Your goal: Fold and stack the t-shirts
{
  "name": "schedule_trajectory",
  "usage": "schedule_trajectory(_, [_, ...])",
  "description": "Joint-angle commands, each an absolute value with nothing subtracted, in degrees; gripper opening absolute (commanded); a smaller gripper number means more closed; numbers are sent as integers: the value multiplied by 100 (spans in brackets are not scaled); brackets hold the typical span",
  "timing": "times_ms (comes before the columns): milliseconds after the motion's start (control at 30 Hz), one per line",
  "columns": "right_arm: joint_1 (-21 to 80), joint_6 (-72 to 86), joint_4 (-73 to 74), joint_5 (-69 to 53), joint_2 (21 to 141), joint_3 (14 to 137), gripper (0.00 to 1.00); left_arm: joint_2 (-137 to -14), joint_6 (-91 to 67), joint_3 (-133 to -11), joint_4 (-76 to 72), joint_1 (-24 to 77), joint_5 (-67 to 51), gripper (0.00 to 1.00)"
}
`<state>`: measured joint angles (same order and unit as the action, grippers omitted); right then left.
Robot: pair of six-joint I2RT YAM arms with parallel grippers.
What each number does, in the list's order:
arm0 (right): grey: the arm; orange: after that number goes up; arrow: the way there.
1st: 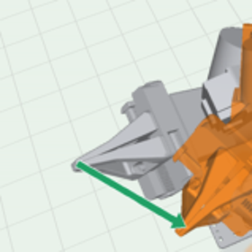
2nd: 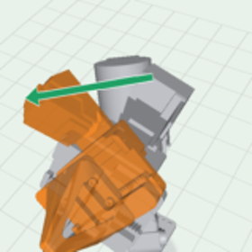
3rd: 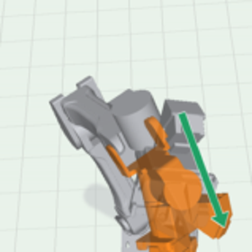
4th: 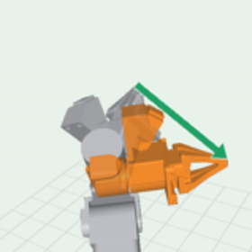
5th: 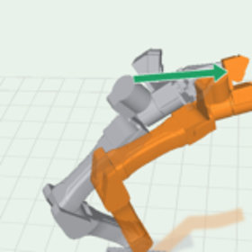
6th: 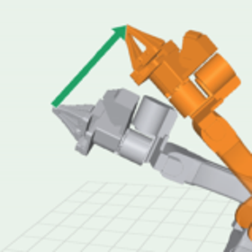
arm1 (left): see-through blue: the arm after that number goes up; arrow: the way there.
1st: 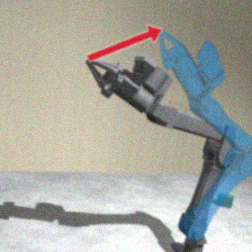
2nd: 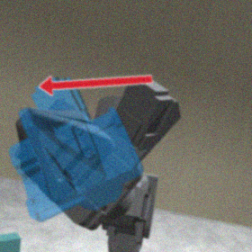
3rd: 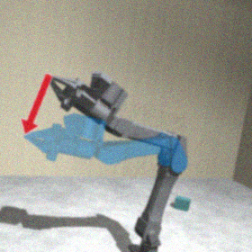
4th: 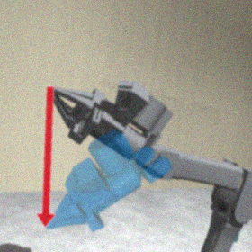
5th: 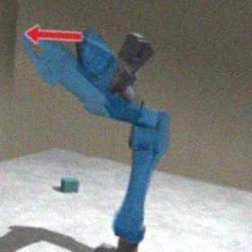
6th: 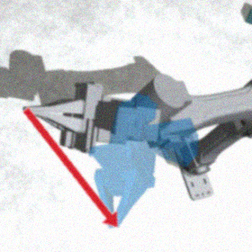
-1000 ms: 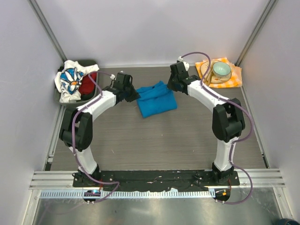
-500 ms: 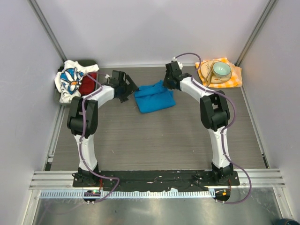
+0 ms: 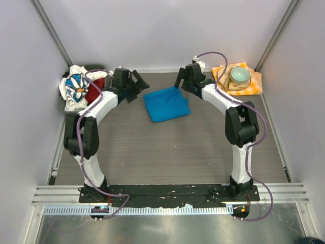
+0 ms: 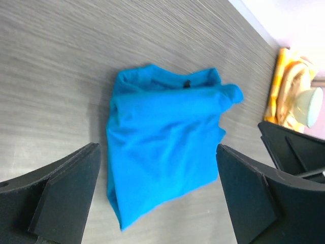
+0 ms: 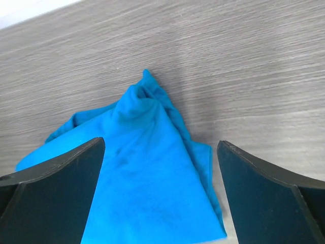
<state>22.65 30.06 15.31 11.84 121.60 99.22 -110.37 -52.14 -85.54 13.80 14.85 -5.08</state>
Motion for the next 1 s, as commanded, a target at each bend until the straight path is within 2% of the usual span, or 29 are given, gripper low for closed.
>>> schedule_trajectory(0, [2338,2953,1002,1275,10917,9293,99,-9924,-5291,-7929,1134,1731,-536,100])
schedule_trajectory(200, [2338,3181,844,134,10670,8894,100,-9905,-5370,-7401,617,2241,-974,100])
schedule_trajectory(367, [2320,3278,274,-868,10968,8894,99,-10283,-5616,-7032,-833,2382,-1353,100])
schedule_trajectory(600, [2066,3953,-132,-2221,12039,9955,100,-10652,-5748,-6618,-2135,2382,-1599,100])
schedule_trajectory(967, [2039,4754,-535,-2943,13165,10608,100,-11285,-5880,-6522,-2786,2382,-1854,100])
